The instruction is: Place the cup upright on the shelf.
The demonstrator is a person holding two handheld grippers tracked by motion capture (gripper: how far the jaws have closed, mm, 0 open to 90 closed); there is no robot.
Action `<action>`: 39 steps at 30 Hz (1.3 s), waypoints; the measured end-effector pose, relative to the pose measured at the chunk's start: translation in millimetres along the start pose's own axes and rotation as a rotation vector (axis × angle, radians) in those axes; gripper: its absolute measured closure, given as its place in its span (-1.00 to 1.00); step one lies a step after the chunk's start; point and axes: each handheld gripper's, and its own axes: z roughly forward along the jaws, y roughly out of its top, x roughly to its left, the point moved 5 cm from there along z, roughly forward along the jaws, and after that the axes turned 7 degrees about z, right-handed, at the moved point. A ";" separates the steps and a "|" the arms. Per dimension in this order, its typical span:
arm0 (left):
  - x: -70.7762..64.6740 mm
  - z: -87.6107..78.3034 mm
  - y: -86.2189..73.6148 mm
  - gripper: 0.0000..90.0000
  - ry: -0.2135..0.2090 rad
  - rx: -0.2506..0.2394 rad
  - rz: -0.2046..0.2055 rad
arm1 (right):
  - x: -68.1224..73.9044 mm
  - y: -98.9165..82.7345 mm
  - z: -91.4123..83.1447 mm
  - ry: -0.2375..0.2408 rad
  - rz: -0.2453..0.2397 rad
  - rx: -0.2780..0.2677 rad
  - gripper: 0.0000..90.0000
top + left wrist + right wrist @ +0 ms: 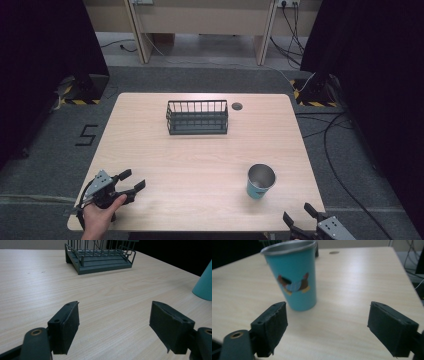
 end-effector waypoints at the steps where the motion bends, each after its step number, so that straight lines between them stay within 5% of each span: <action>1: 0.1 0.2 0.2 -0.48 0.001 -0.001 -0.002 | 0.9 -1.1 -0.4 0.001 -0.004 -0.001 -0.64; 11: 0.1 1.3 0.5 -0.48 0.002 0.000 -0.002 | 8.5 3.8 1.2 0.028 -0.016 -0.011 -0.64; 39: 2.9 -4.3 1.0 -0.48 0.011 -0.009 -0.007 | 22.9 23.6 46.4 0.099 -0.068 0.003 -0.65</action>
